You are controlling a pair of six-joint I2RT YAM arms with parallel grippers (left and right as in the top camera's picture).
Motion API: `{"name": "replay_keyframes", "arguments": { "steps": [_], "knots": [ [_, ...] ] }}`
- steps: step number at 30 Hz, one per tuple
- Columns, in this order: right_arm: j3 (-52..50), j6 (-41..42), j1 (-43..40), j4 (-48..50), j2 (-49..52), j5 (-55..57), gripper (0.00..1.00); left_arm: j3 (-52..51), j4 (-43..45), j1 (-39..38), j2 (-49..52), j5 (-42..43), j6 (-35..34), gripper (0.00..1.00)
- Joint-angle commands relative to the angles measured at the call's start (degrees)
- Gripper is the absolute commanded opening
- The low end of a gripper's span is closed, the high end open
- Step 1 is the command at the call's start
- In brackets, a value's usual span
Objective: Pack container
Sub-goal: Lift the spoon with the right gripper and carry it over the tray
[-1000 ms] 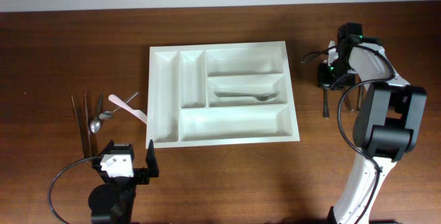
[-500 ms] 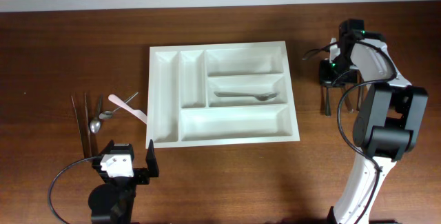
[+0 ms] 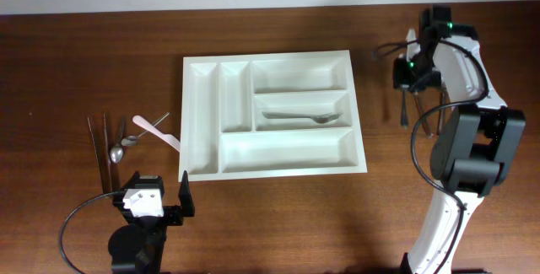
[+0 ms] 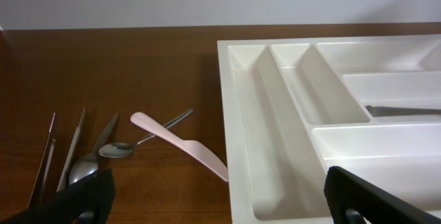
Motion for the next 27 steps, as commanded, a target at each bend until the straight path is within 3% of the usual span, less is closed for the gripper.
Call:
{"name": "replay_keyframes", "arguments": {
  "steps": [1,9,16,27],
  "knots": [
    [6.4,-4.4,4.0,-0.7,-1.0,0.1,0.04,-0.2,-0.1,0.3,-0.4,0.8,0.9,0.99],
    [13.9,-15.9,12.2,0.2,-1.0,-0.1,0.04,-0.2,-0.1,0.3,-0.4,0.9,0.9,0.99],
    [13.9,-38.4,18.9,0.9,-0.9,-3.0,0.04,-0.2,-0.1,0.3,-0.4,0.9,0.9,0.99],
    [13.0,-55.2,22.8,3.5,-0.6,-7.7,0.04,-0.2,-0.1,0.3,-0.4,0.8,0.9,0.99]
  ]
}}
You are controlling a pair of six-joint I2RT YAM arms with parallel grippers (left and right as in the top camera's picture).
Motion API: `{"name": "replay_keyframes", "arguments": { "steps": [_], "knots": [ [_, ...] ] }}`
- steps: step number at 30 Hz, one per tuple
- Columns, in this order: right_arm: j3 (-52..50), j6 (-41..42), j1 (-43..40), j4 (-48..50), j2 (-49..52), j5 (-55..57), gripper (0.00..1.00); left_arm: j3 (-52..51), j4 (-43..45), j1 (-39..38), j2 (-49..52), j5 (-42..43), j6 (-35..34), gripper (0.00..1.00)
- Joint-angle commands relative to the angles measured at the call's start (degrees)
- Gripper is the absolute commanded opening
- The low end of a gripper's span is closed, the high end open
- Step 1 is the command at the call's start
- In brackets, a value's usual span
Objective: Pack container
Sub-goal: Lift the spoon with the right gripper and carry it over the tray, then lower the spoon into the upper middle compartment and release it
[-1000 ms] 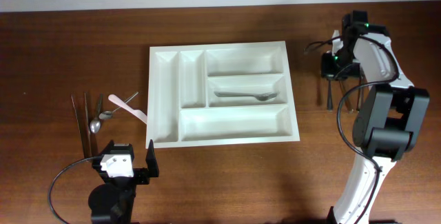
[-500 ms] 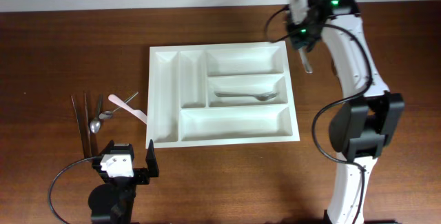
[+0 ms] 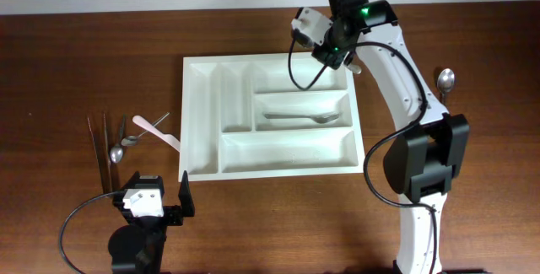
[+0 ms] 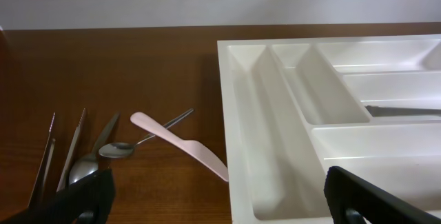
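The white cutlery tray [image 3: 274,114] lies mid-table, also filling the right of the left wrist view [image 4: 331,114]. A metal spoon [image 3: 304,118] rests in its middle right compartment. My right gripper [image 3: 327,45] hangs over the tray's far right compartment. Its jaws are hidden from above, and a small pale piece [image 3: 354,66] shows beside it. My left gripper [image 4: 220,207] stands open and empty at the near left, in front of the tray's corner. Left of the tray lie a pink knife [image 4: 180,145], a spoon [image 4: 117,149] and thin metal utensils [image 4: 58,158].
Another spoon [image 3: 445,77] lies on the table to the right of the tray, partly under the right arm. The right arm's link [image 3: 396,63] arches across the tray's right edge. The left arm's base [image 3: 139,240] sits at the near edge.
My right gripper was over the utensils on the table right of the tray. It now hangs over the tray's far right compartment. The left arm and the left-side utensils have not moved.
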Motion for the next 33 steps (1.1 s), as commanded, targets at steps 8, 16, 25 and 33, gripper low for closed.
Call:
{"name": "replay_keyframes", "arguments": {
  "steps": [8,16,25,33],
  "knots": [
    [-2.5,-18.1,3.0,0.2,0.3,-9.9,0.04,-0.2,0.0,0.3,-0.4,0.9,0.9,0.99],
    [-2.6,-18.1,3.8,0.2,4.3,-9.9,0.04,-0.2,0.0,0.3,-0.4,0.9,0.9,0.99],
    [-2.6,-18.1,4.1,0.8,6.8,-9.9,0.04,-0.2,0.0,0.3,-0.4,0.9,0.9,0.99],
    [-2.6,-18.1,4.1,1.7,6.8,-9.9,0.04,-0.2,0.0,0.3,-0.4,0.9,0.9,0.99]
  ]
}}
